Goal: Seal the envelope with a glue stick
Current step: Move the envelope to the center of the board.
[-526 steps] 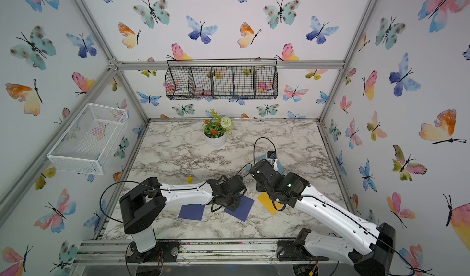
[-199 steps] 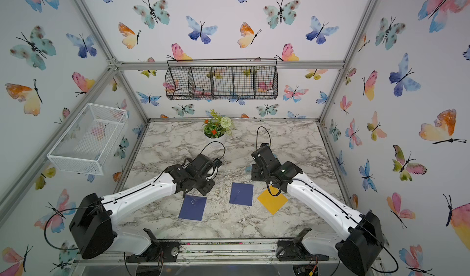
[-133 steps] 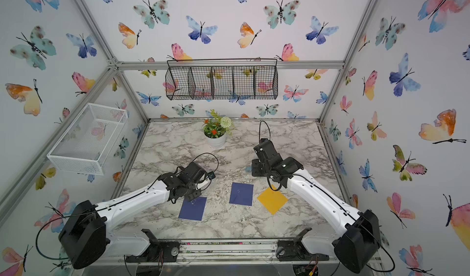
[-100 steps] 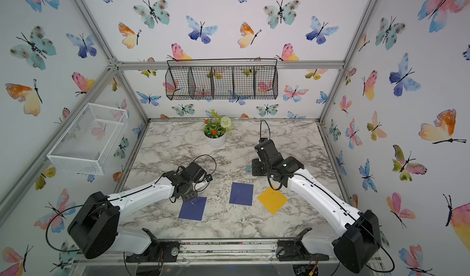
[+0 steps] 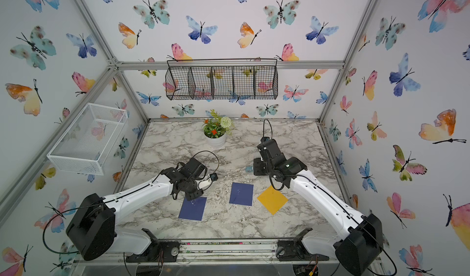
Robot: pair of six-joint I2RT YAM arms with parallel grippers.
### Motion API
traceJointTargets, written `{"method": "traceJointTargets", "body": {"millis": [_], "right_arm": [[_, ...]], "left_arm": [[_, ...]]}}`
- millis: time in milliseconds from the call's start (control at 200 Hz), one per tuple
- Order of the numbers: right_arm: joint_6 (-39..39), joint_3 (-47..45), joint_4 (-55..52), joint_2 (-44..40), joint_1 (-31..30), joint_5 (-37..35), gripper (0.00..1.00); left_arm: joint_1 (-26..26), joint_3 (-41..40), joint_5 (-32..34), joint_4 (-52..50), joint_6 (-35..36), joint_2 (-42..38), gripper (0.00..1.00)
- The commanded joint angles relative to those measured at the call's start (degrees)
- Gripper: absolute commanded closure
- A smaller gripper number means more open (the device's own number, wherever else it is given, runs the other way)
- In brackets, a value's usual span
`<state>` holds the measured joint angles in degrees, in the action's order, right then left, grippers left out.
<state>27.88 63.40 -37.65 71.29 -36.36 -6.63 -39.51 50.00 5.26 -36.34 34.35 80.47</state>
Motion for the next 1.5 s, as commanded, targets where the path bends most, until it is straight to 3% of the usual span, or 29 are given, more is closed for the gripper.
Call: {"method": "traceJointTargets", "body": {"millis": [0,270,415,701,916,1061,1261,1497], "right_arm": [[0.69,-0.63,0.55,-1.23,0.24,-0.44,0.97],[0.80,-0.30,-0.39,-1.15,0.32,-0.93,0.97],[0.56,0.17,-0.66,-0.55,0.32,-0.93,0.97],[0.51,0.58,-0.49,-0.18,0.30,-1.01,0.97],[0.30,1.20,-0.94,-0.18,0.32,-1.28,0.97],[0.34,1.12,-0.85,-0.45,0.32,-1.28,0.98],[0.25,1.21,-0.85,-0.86,0.32,-1.54,0.98],[0.01,0.90,-0.67,-0.97,0.30,-1.55,0.97]], "left_arm": [[-0.48,0.67,-2.64,-1.66,0.88,2.31,0.57],[-0.84,1.83,-6.10,-3.32,0.70,6.94,0.56],[-0.84,1.45,-0.89,-2.30,0.37,8.68,0.55],[-0.84,1.97,-0.43,-2.24,0.60,11.79,0.58],[-0.84,2.51,-1.33,-2.24,0.35,11.91,0.74],[-0.75,3.66,-2.96,-2.64,-0.56,12.16,0.91],[0.54,8.77,-7.41,-5.53,-9.44,13.53,0.96],[1.40,11.51,-17.34,-8.00,-27.47,13.99,0.96]]}}
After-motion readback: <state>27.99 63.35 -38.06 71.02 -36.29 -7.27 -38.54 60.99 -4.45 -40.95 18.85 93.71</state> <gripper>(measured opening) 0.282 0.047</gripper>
